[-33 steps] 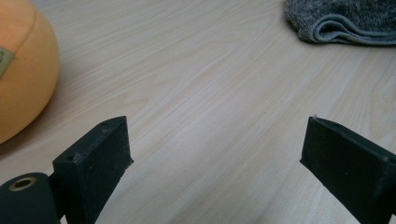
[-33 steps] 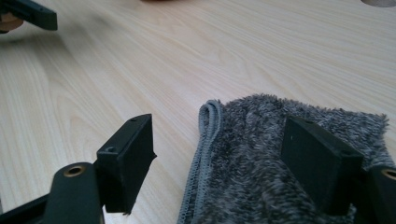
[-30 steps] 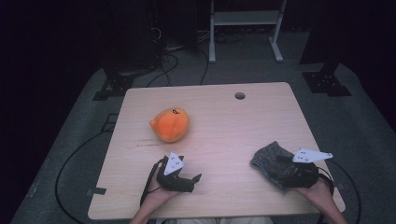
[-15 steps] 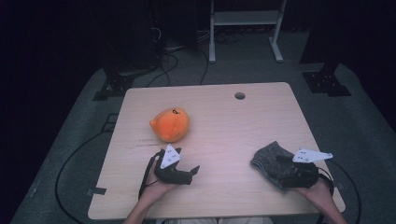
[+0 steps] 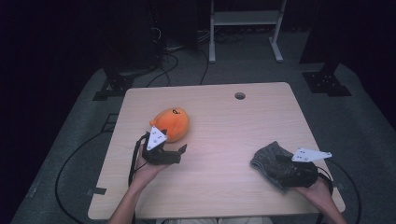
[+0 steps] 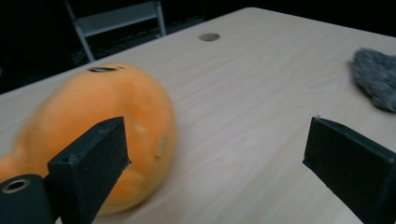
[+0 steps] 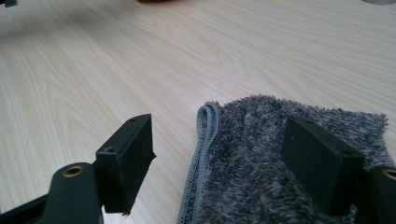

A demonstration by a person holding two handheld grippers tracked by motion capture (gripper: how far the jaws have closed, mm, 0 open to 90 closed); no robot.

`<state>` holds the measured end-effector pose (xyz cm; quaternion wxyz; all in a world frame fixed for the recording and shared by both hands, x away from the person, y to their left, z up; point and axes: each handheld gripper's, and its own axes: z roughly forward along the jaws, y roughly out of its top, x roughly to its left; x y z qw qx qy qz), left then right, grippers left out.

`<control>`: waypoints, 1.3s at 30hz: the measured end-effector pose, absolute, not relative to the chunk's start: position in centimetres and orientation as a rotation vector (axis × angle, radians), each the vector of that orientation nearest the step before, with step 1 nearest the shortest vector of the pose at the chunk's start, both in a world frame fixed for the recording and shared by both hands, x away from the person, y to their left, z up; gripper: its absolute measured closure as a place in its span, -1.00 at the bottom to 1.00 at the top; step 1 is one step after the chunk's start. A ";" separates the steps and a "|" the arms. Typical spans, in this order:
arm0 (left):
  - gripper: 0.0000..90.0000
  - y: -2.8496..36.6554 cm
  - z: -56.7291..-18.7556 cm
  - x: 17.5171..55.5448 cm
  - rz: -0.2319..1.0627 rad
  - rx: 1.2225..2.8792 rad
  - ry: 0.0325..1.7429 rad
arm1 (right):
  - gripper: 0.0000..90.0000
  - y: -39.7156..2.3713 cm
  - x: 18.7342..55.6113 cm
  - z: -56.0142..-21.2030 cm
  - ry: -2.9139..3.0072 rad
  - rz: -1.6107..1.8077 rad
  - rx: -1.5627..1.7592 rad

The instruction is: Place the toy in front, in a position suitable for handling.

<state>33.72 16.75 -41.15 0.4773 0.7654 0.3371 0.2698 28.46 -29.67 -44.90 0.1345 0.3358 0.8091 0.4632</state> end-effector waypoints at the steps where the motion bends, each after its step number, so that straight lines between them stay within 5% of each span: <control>1: -0.87 17.3 -40.7 34.4 0.677 1.851 0.845 | -0.47 -29.6 28.5 -44.9 2.345 1.344 0.973; 15: -0.87 19.1 -39.3 38.6 0.758 1.803 0.905 | -0.47 -29.5 28.6 -44.9 2.360 1.347 0.974; 39: -0.86 19.3 -43.1 43.6 0.671 1.889 1.071 | -0.47 -29.6 28.6 -44.9 2.366 1.364 0.960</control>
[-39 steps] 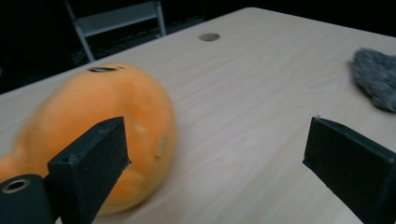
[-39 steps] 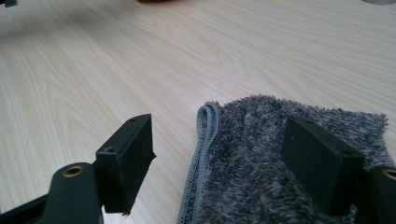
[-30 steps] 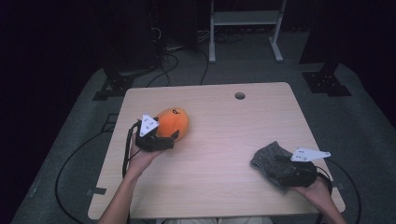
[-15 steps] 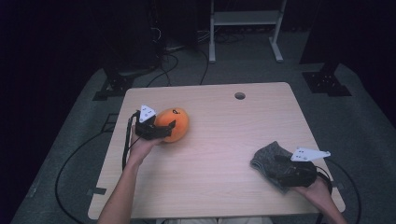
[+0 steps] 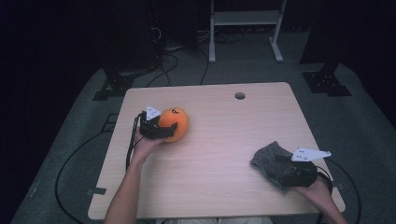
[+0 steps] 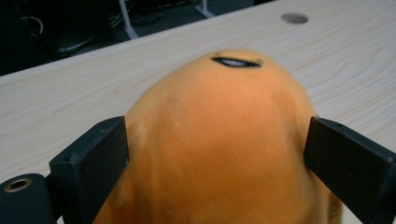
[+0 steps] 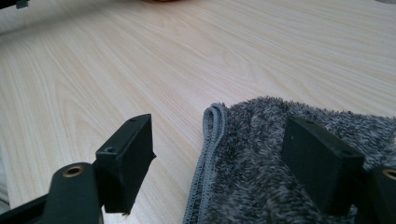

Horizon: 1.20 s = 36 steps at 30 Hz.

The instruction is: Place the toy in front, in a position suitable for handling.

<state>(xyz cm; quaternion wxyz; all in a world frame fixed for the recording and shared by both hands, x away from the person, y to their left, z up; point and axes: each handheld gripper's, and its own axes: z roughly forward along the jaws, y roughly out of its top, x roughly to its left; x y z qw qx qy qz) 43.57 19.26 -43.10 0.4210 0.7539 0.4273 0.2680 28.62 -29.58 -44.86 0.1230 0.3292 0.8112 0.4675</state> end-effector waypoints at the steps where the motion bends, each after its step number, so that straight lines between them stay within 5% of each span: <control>1: -0.86 19.3 -43.2 43.7 0.658 1.883 1.079 | -0.47 -29.6 28.6 -44.8 2.366 1.365 0.960; 20: -0.07 19.4 -42.9 43.3 0.664 1.920 1.053 | -0.47 -29.5 28.7 -44.9 2.375 1.349 0.955; 36: 0.03 18.4 -40.8 41.5 0.615 1.870 0.928 | -0.47 -29.7 28.7 -44.9 2.370 1.352 0.959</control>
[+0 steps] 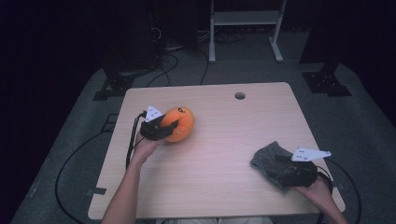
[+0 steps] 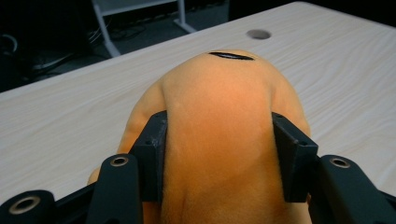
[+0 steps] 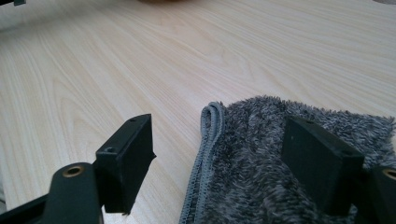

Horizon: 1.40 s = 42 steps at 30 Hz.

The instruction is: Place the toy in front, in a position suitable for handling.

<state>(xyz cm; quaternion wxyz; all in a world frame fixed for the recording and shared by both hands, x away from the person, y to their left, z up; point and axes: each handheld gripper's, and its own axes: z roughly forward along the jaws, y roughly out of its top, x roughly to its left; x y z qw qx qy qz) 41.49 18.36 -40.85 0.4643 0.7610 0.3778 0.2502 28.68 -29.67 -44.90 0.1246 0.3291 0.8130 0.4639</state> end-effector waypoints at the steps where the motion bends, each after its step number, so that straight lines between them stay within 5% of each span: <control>1: 0.03 18.2 -40.6 41.3 0.613 1.870 0.920 | -0.47 -29.7 28.7 -44.9 2.368 1.352 0.960; 42: 0.02 9.8 -37.5 35.9 0.501 1.964 0.572 | -0.47 -30.5 28.8 -44.6 2.330 1.361 0.967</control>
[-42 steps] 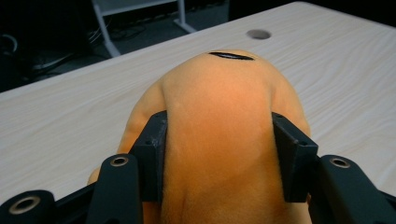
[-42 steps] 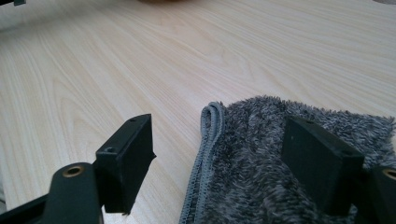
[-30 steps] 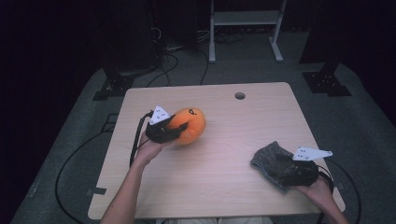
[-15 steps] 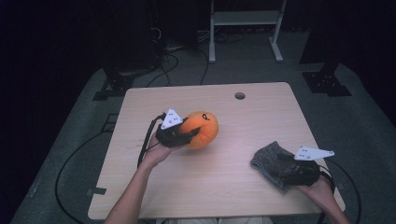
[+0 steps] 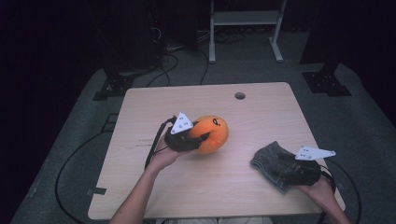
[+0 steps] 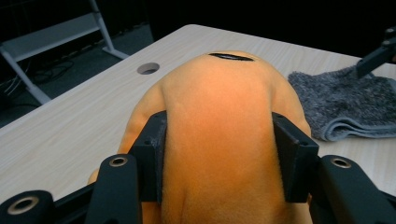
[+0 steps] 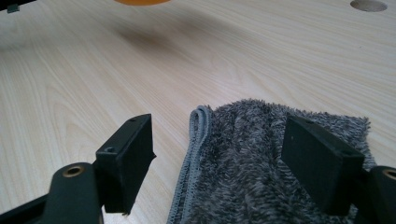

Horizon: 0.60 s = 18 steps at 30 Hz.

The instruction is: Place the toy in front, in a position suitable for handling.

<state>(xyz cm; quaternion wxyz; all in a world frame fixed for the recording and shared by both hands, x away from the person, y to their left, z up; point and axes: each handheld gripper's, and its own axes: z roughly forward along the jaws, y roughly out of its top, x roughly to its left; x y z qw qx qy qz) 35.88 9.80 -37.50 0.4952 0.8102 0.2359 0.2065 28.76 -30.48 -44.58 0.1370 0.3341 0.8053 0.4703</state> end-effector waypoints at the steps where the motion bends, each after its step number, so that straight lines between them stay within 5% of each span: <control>1: 0.02 9.7 -37.6 35.8 0.495 1.966 0.566 | -0.47 -30.5 28.8 -44.6 2.330 1.360 0.968; 18: 0.00 7.6 -39.2 33.8 0.448 2.027 0.483 | -0.47 -30.7 28.8 -44.5 2.321 1.354 0.967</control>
